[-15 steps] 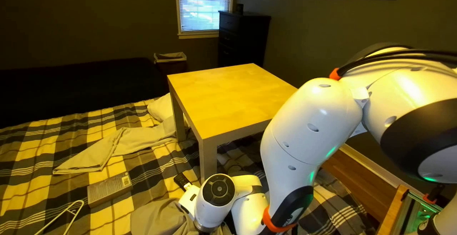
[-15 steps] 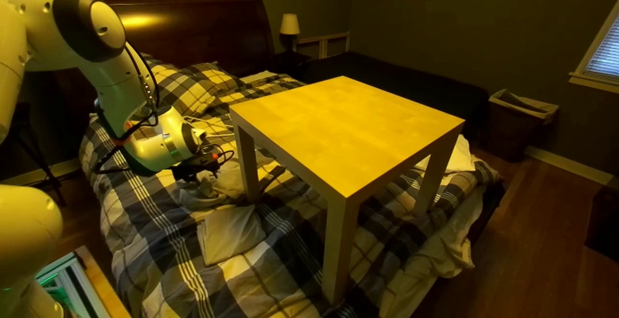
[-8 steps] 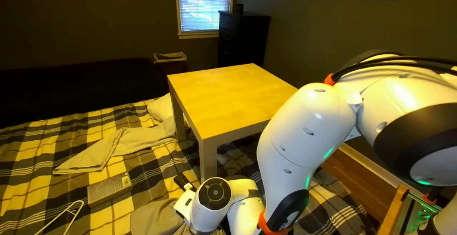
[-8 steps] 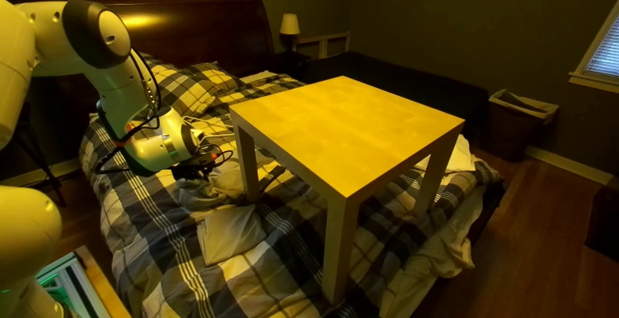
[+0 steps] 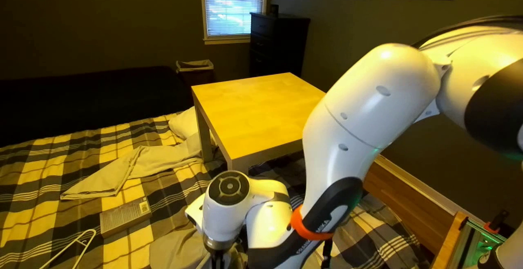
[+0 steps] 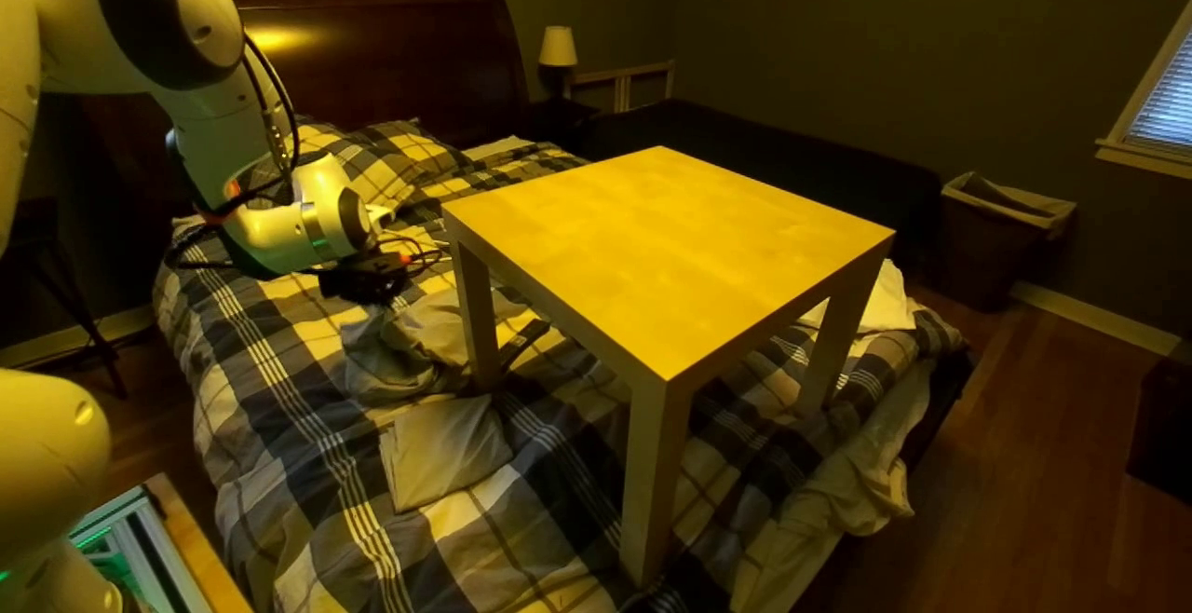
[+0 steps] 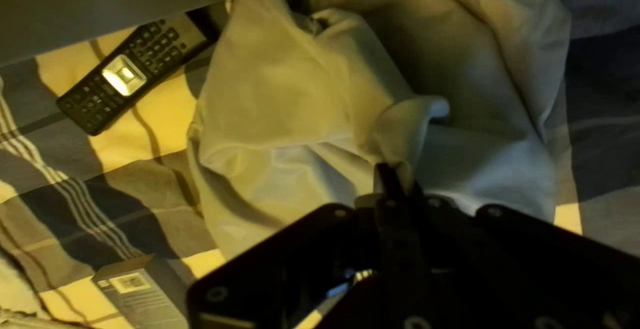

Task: Put the cloth on the table

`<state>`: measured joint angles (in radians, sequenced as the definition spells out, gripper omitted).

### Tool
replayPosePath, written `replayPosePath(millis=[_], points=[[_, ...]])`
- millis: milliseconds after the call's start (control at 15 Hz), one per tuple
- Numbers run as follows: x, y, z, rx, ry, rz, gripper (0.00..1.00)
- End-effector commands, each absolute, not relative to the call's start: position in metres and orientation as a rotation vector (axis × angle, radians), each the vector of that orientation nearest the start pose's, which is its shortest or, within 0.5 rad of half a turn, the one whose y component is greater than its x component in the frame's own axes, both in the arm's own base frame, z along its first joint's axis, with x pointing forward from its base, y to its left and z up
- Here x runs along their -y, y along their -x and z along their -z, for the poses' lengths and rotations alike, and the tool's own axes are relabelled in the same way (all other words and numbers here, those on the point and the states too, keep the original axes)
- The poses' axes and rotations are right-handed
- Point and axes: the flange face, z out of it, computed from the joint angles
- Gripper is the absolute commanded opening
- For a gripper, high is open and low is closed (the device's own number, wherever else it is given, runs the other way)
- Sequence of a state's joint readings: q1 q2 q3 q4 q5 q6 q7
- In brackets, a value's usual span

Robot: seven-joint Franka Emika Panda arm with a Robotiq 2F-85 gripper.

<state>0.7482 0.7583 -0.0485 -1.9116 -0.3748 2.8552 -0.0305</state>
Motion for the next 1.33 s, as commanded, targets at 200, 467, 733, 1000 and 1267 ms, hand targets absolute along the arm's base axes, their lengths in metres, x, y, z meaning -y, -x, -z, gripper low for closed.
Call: replayPosePath(millis=[200,467,733,1000,1267], points=[[-0.394,-0.494,-0.247,1.414,2.887,0.401,0.00],[-0.382,-0.507,-0.324,1.225,2.924,0.460,0.00],[-0.384,-0.504,-0.392,1.158,2.873,0.625,0.00],[-0.383,-0.493,-0.451,1.093,2.815,0.769,0.00],[-0.389,-0.496,-0.465,1.107,2.794,0.809,0.01]])
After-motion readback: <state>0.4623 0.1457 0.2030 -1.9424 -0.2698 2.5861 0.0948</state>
